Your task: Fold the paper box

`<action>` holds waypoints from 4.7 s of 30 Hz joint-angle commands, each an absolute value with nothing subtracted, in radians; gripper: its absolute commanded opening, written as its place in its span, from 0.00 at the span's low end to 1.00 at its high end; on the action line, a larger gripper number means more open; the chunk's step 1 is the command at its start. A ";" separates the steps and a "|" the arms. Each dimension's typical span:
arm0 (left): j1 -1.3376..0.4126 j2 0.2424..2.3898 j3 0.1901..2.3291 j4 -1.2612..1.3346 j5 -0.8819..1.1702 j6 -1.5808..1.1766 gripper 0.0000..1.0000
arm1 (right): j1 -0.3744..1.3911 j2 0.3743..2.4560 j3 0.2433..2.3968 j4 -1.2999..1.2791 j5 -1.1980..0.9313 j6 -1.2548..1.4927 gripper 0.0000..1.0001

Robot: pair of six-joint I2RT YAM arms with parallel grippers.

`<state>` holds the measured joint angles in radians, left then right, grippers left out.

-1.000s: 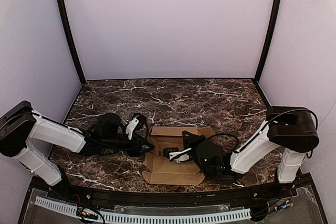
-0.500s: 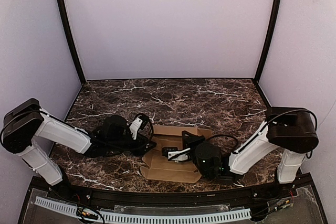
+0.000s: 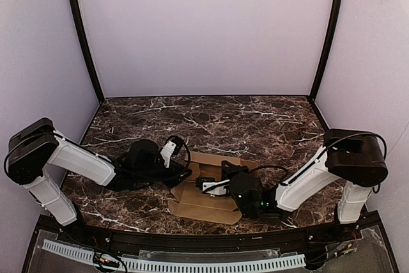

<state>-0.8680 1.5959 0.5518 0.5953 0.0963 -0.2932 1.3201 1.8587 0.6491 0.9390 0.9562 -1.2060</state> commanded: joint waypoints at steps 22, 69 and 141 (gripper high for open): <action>-0.884 1.682 0.618 0.684 -0.042 -0.278 0.17 | 1.356 1.850 0.786 0.497 0.935 -0.854 0.00; -0.884 1.765 0.767 0.620 0.250 0.039 0.00 | 1.020 1.256 0.835 -0.015 0.080 0.148 0.45; -0.941 1.979 0.818 0.889 0.234 -0.060 0.05 | 1.037 1.667 0.801 0.328 -0.004 0.362 0.00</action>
